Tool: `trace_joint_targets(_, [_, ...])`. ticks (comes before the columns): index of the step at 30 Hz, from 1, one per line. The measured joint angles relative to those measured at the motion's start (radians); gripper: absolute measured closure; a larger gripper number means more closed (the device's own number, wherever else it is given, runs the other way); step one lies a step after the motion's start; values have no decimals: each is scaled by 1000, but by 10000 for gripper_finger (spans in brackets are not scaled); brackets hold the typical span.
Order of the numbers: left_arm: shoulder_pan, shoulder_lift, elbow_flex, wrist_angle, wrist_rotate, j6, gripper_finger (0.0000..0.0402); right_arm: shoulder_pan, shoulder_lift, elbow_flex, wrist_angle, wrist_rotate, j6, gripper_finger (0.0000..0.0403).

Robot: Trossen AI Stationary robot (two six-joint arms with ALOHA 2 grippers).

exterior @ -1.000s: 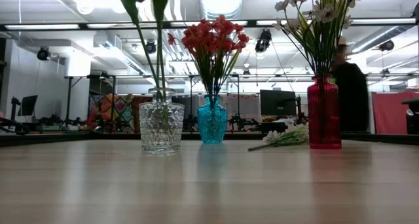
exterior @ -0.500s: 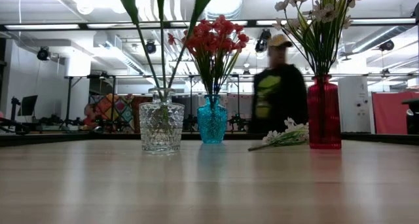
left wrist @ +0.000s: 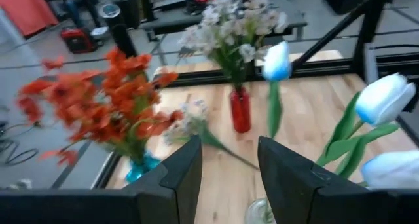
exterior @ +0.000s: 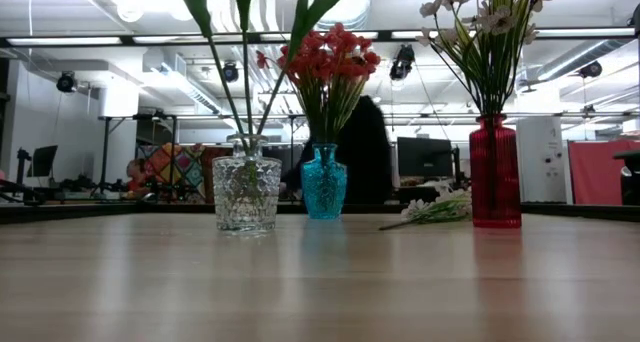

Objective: Sort flowers into vase by color
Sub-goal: Put the white flowers into the red vase

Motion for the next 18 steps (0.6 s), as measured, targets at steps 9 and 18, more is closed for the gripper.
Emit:
trace_joint_targets(9, [0,-22,-2,-25,-14,-20,269,121,-10,0,-26,37,30,202])
trace_joint_targets(18, [-35,54,43,71,-66,-49,269,213,-21,0,-115,36,30,202])
